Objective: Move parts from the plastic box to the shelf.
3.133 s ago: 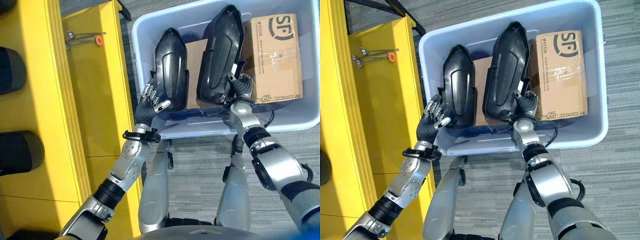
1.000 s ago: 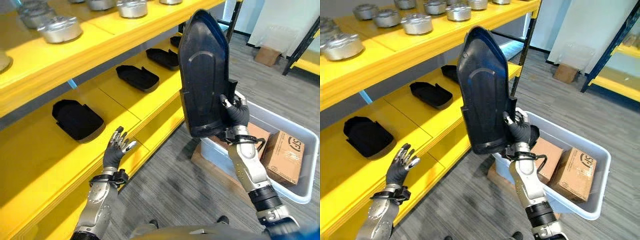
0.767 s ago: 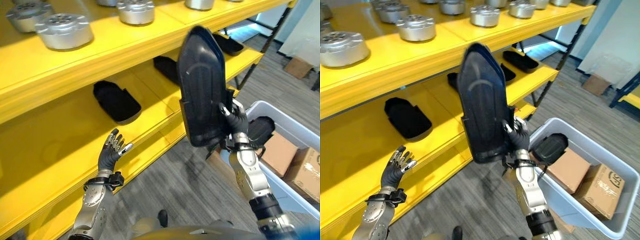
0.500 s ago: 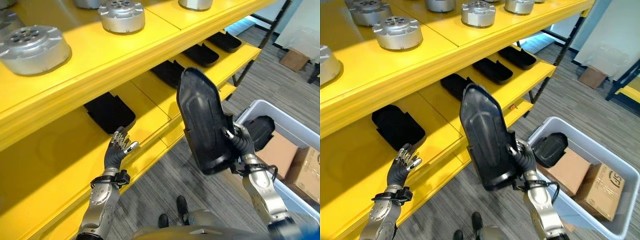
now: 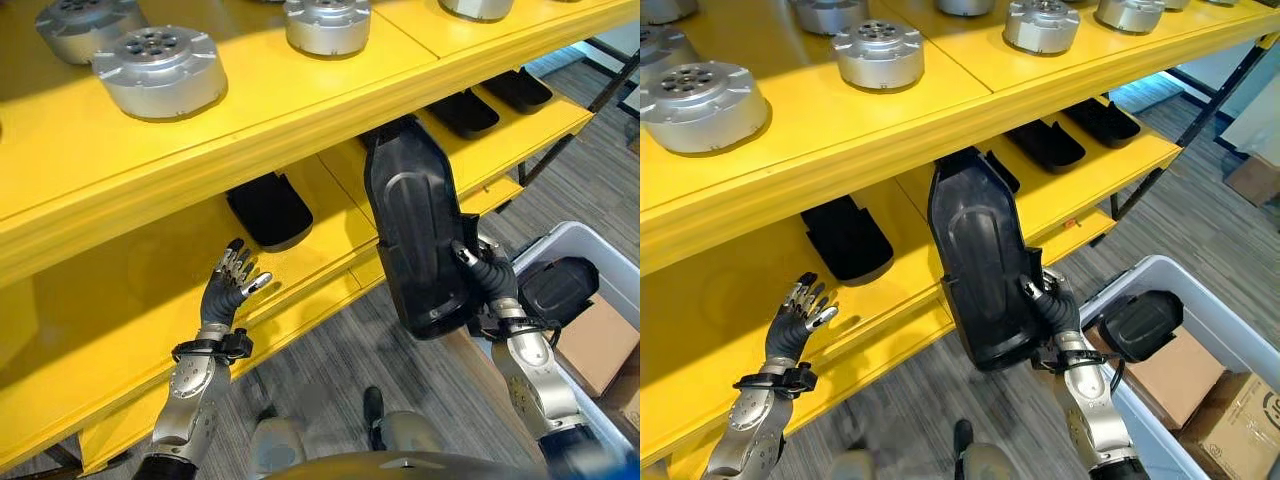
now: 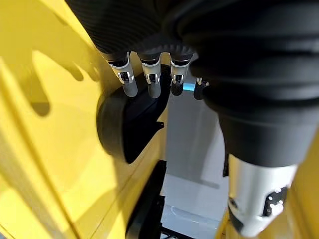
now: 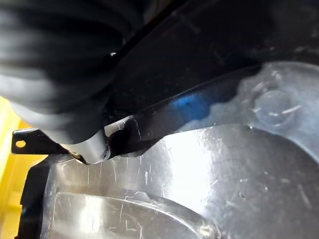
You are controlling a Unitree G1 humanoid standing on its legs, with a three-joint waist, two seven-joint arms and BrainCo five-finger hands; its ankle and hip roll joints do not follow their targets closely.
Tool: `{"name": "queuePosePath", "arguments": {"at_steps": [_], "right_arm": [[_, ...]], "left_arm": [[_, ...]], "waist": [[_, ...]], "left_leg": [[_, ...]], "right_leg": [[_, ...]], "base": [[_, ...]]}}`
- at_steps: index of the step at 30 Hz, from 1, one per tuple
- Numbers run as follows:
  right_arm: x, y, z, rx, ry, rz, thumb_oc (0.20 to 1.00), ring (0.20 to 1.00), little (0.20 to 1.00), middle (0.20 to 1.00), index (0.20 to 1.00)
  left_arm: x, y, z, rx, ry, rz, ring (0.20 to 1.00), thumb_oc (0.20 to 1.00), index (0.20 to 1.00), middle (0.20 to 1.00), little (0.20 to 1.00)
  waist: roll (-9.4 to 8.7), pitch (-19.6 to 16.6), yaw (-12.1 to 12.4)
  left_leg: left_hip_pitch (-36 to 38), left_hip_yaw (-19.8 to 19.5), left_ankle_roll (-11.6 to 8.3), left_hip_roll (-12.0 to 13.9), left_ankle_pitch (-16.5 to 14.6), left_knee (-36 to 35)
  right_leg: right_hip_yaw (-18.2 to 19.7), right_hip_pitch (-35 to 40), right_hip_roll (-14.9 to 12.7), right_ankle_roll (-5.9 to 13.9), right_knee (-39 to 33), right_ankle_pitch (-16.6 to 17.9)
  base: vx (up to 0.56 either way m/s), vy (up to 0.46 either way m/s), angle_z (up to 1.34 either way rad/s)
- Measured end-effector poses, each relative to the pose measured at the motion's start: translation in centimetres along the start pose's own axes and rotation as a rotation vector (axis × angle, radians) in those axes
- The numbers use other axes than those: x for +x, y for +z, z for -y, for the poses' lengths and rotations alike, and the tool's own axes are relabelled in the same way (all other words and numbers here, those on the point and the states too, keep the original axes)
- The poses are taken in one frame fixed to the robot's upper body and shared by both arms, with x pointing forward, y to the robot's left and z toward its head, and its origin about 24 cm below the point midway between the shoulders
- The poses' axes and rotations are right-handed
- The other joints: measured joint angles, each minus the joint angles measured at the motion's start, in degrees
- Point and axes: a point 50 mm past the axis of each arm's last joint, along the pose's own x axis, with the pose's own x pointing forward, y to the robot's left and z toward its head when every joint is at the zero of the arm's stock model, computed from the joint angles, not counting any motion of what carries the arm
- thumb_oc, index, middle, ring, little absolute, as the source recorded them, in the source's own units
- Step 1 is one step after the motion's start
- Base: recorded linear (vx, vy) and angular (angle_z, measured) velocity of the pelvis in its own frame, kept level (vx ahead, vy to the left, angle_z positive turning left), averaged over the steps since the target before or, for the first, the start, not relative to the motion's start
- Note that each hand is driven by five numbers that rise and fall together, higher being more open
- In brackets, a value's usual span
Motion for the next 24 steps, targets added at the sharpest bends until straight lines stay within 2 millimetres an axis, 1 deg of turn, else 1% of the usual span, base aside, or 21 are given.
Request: {"name": "queuePosePath", "arguments": {"at_steps": [1, 2, 3, 4, 5, 6, 7, 8, 9, 10, 11, 13, 15, 16, 18, 19, 21, 22, 23, 24], "right_arm": [[0.0, 0.1, 0.4, -0.021, -0.002, -0.003, 0.200, 0.200, 0.200, 0.200, 0.200], [0.1, 0.2, 0.6, -0.034, -0.003, -0.002, 0.200, 0.200, 0.200, 0.200, 0.200], [0.0, 0.2, 0.8, -0.042, -0.008, -0.005, 0.200, 0.200, 0.200, 0.200, 0.200], [-0.2, -0.5, 0.4, -0.018, -0.017, -0.029, 0.200, 0.200, 0.200, 0.200, 0.200], [-1.0, -1.8, -0.7, 0.020, -0.002, -0.076, 0.200, 0.200, 0.200, 0.200, 0.200], [-1.4, -2.4, -1.7, 0.030, 0.041, -0.100, 0.200, 0.200, 0.200, 0.200, 0.200], [-1.6, -2.9, -2.3, 0.031, 0.068, -0.119, 0.200, 0.200, 0.200, 0.200, 0.200], [-1.7, -3.0, -2.6, 0.036, 0.081, -0.123, 0.200, 0.200, 0.200, 0.200, 0.200], [-1.7, -3.2, -2.8, 0.051, 0.076, -0.129, 0.200, 0.200, 0.200, 0.200, 0.200], [-2.0, -3.5, -3.0, 0.068, 0.063, -0.141, 0.200, 0.200, 0.200, 0.200, 0.200], [-1.9, -3.5, -2.7, 0.059, 0.060, -0.141, 0.200, 0.200, 0.200, 0.200, 0.200], [-1.9, -3.6, -2.2, 0.050, 0.046, -0.148, 0.200, 0.200, 0.200, 0.200, 0.200], [-2.0, -4.2, -2.1, 0.043, 0.044, -0.183, 0.200, 0.200, 0.200, 0.200, 0.200], [-2.2, -4.6, -2.2, 0.045, 0.062, -0.211, 0.200, 0.200, 0.200, 0.200, 0.200], [-2.3, -4.8, -2.7, 0.049, 0.089, -0.227, 0.200, 0.200, 0.200, 0.200, 0.200], [-2.3, -4.9, -3.1, 0.047, 0.116, -0.235, 0.200, 0.200, 0.200, 0.200, 0.200], [-1.8, -4.7, -4.6, 0.057, 0.200, -0.229, 0.200, 0.200, 0.200, 0.200, 0.200], [-1.4, -4.4, -5.2, 0.057, 0.237, -0.218, 0.200, 0.200, 0.200, 0.200, 0.200], [-1.2, -4.2, -5.7, 0.054, 0.263, -0.207, 0.200, 0.200, 0.200, 0.200, 0.200], [-0.8, -3.8, -6.3, 0.053, 0.293, -0.192, 0.200, 0.200, 0.200, 0.200, 0.200]], "left_arm": [[0.4, 0.0, 1.0, -0.028, -0.026, 0.006, 1.000, 1.000, 1.000, 1.000, 1.000], [0.6, 0.0, 1.5, -0.036, -0.046, 0.010, 1.000, 1.000, 1.000, 1.000, 1.000], [0.8, -0.1, 1.9, -0.046, -0.058, 0.008, 1.000, 1.000, 1.000, 1.000, 1.000], [1.0, 0.2, 1.9, -0.035, -0.067, 0.013, 1.000, 1.000, 1.000, 1.000, 1.000], [0.7, 0.2, 1.2, -0.016, -0.059, 0.003, 1.000, 1.000, 1.000, 1.000, 1.000], [0.3, 0.1, 0.4, 0.008, -0.043, -0.012, 1.000, 1.000, 1.000, 1.000, 1.000], [0.1, 0.1, -0.1, 0.022, -0.031, -0.021, 1.000, 1.000, 1.000, 1.000, 1.000], [0.1, 0.4, -0.7, 0.031, -0.015, -0.012, 1.000, 1.000, 1.000, 1.000, 1.000], [0.0, 0.7, -1.4, 0.049, 0.004, -0.005, 1.000, 1.000, 1.000, 1.000, 1.000], [-0.1, 0.9, -1.9, 0.070, 0.011, -0.008, 1.000, 1.000, 1.000, 1.000, 1.000], [-0.3, 0.6, -1.8, 0.057, 0.018, -0.013, 1.000, 1.000, 1.000, 1.000, 1.000], [-0.5, 0.3, -1.5, 0.052, 0.005, -0.027, 1.000, 1.000, 1.000, 1.000, 1.000], [-0.5, 0.2, -1.5, 0.051, 0.004, -0.032, 1.000, 1.000, 1.000, 1.000, 1.000], [-0.3, 0.3, -1.4, 0.051, -0.004, -0.025, 1.000, 1.000, 1.000, 1.000, 1.000], [-0.1, 0.4, -1.2, 0.050, -0.011, -0.022, 1.000, 1.000, 1.000, 1.000, 1.000], [-0.1, 0.4, -1.0, 0.045, -0.013, -0.020, 1.000, 1.000, 1.000, 1.000, 1.000], [-0.2, 0.4, -1.2, 0.047, -0.004, -0.023, 1.000, 1.000, 1.000, 1.000, 1.000], [-0.3, 0.4, -1.4, 0.048, 0.006, -0.024, 1.000, 1.000, 1.000, 1.000, 1.000], [-0.4, 0.4, -1.6, 0.049, 0.014, -0.026, 1.000, 1.000, 1.000, 1.000, 1.000], [-0.5, 0.4, -1.8, 0.050, 0.026, -0.023, 1.000, 1.000, 1.000, 1.000, 1.000]], "waist": [[2.09, -0.53, -0.04], [3.78, -0.55, -0.19], [5.09, -0.54, -0.42], [3.89, -0.78, -0.35], [1.69, -1.90, 0.35], [1.57, -1.97, 1.25], [2.37, -1.59, 1.52], [2.16, -1.78, 2.27], [1.58, -2.18, 3.01], [-0.37, -3.21, 2.94], [-0.55, -3.88, 3.67], [-0.31, -3.76, 3.76], [-0.42, -3.71, 3.83], [-0.75, -3.56, 3.76], [-1.26, -3.39, 4.91], [-1.72, -3.67, 5.63], [-2.82, -3.83, 6.95], [-3.20, -3.79, 7.17], [-3.38, -3.83, 7.45], [-3.50, -3.74, 8.23]], "left_leg": [[0.05, 0.60, -0.79, 1.05, 1.11, -1.31], [0.01, 1.97, -0.26, 1.74, 1.90, -2.43], [0.00, 4.35, -0.68, 1.83, 1.45, -3.37], [0.48, 5.08, -7.91, -0.87, 1.50, -4.32], [1.00, 4.86, -6.63, -4.87, 1.88, -5.83], [2.34, 4.88, -5.78, -6.35, 2.98, -7.48], [2.99, 4.47, -5.12, -6.25, 3.34, -7.92], [3.27, 4.31, -4.56, -6.41, 3.05, -7.55], [3.29, 4.40, -3.49, -7.18, 2.43, -6.55], [3.11, 4.14, -2.87, -9.21, 1.97, -5.68], [3.41, 3.28, -3.34, -9.82, 0.87, -5.46], [2.81, 2.69, -3.06, -10.75, 0.45, -4.69], [2.69, 1.83, -2.98, -11.37, 0.34, -4.48], [2.02, 0.90, -2.83, -12.00, -0.48, -3.33], [1.34, 0.14, -2.88, -12.30, -1.06, -2.06], [0.96, -0.18, -2.85, -12.34, -1.34, -1.41], [0.66, -0.49, -2.85, -12.45, -1.32, -1.32], [0.34, -0.73, -2.83, -12.58, -1.33, -1.21], [0.06, -1.01, -2.84, -12.74, -1.32, -1.11], [-0.24, -1.55, -2.83, -13.04, -1.32, -0.98]], "right_leg": [[-0.51, -1.15, -1.09, 1.62, 1.73, -0.59], [-0.94, -1.79, -2.24, 3.57, 3.52, -1.44], [-1.71, -1.83, -3.77, 5.66, 5.01, -2.19], [-1.90, -1.95, -6.45, 5.84, 5.81, -2.08], [-1.80, -1.95, -9.66, 3.84, 4.46, 0.30], [-1.93, -1.64, -10.27, 2.87, 4.23, 3.54], [-2.04, -1.23, -9.88, 3.86, 4.53, 3.85], [-2.54, -0.83, -8.42, 4.65, 4.99, 1.65], [-2.63, 0.58, -7.04, 5.81, 1.57, 1.13], [-4.97, 3.02, -7.72, 5.77, -1.74, 1.94], [-6.05, 4.42, -8.88, 7.07, -2.56, 1.83], [-6.77, 5.28, -9.19, 7.31, -3.29, 1.85], [-7.53, 6.69, -9.54, 7.43, -4.57, 1.92], [-8.66, 8.21, -10.04, 7.82, -5.84, 2.16], [-9.63, 9.40, -10.21, 8.23, -6.89, 2.45], [-10.07, 9.65, -10.20, 8.22, -6.93, 2.43], [-10.24, 9.64, -10.26, 8.23, -7.20, 2.44], [-10.44, 9.63, -10.31, 8.27, -7.39, 2.48], [-10.69, 9.65, -10.40, 8.34, -7.47, 2.52], [-11.50, 10.10, -10.59, 8.49, -7.91, 2.61]], "base": [[-0.08, 0.303, 0.62], [-0.06, 0.304, 0.44], [-0.01, 0.201, 0.54], [0.02, 0.196, 0.52], [0.03, 0.108, 0.34], [0.06, 0.171, 0.28], [0.11, 0.202, 0.25], [0.11, 0.203, 0.28], [0.08, 0.192, 0.34], [0.03, 0.100, 0.37], [0.05, 0.146, 0.48], [0.06, 0.137, 0.30], [0.09, 0.155, 0.27], [0.07, 0.090, 0.31], [0.06, 0.032, 0.23], [0.05, 0.024, 0.18], [0.04, 0.022, 0.11], [0.05, 0.013, 0.09], [0.04, 0.013, 0.17], [0.03, 0.011, 0.22]]}}
